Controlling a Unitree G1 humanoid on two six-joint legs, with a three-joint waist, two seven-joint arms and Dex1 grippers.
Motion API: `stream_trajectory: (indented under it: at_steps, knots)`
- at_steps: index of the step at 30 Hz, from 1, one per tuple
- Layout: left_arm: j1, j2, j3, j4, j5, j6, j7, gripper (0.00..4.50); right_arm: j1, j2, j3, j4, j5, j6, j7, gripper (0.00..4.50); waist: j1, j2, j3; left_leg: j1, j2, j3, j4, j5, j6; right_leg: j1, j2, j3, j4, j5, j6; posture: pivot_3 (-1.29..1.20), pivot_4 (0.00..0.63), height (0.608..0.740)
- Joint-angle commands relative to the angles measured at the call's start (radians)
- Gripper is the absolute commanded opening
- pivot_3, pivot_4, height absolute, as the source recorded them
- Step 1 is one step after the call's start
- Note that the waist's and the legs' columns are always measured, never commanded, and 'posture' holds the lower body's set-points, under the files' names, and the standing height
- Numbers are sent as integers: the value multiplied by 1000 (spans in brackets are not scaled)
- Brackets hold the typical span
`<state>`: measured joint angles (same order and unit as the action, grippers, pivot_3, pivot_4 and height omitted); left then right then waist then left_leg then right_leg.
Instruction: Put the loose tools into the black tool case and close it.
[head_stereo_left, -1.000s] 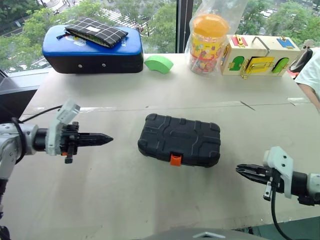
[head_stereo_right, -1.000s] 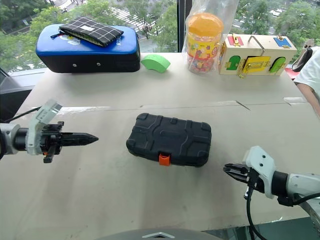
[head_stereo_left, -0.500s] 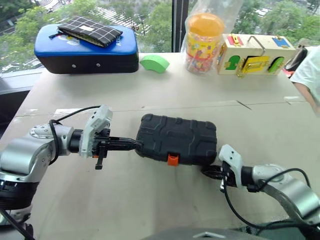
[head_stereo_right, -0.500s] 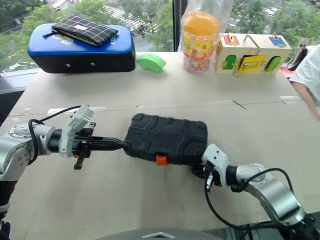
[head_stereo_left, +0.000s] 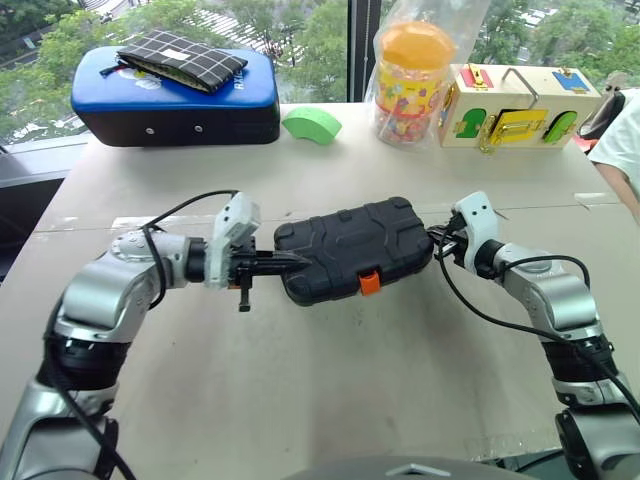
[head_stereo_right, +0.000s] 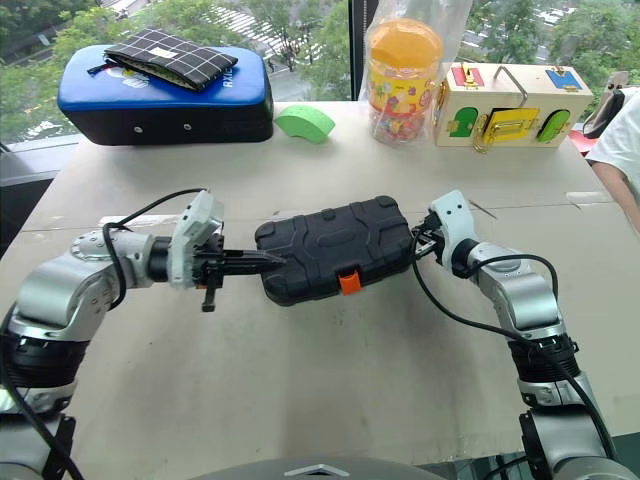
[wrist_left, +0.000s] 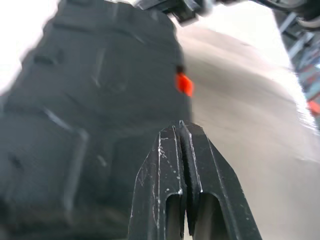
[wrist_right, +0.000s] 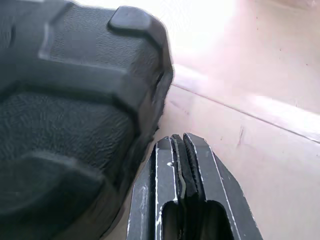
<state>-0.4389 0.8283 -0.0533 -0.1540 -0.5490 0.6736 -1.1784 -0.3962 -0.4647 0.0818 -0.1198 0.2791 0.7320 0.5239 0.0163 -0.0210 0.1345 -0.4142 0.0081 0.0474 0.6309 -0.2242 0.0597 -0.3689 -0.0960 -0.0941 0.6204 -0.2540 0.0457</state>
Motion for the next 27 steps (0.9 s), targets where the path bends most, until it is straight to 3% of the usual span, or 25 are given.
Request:
stream_trajectory:
  at_steps: [1,5,8,15,27]
  knots:
    - [-54,-24,-51,43,65,-39,9,67,67,-68,-25,-155,32,64,42,0,-1,0,0,0,0,1,1,0,0,0,0,0,1,0,0,0,150,740]
    - [-62,-24,-125,111,145,-112,-37,67,196,-147,-46,-400,160,204,111,0,-2,0,0,1,1,0,1,-1,1,0,0,2,1,0,0,0,150,740]
    - [-65,-21,-171,171,204,-169,-71,67,226,-130,10,-491,196,258,94,0,-4,0,-1,2,3,0,1,-3,5,0,-3,2,2,0,0,0,150,740]
    - [-86,-35,-213,256,262,-233,-115,67,158,-18,85,-430,164,262,8,0,-2,0,-5,3,3,0,2,-3,5,0,-6,2,2,-2,-3,0,150,740]
    - [-86,-53,-215,283,292,-260,-136,67,73,77,208,-322,151,212,32,0,1,2,-11,2,2,-1,3,-3,6,0,-6,0,3,0,-1,0,150,740]
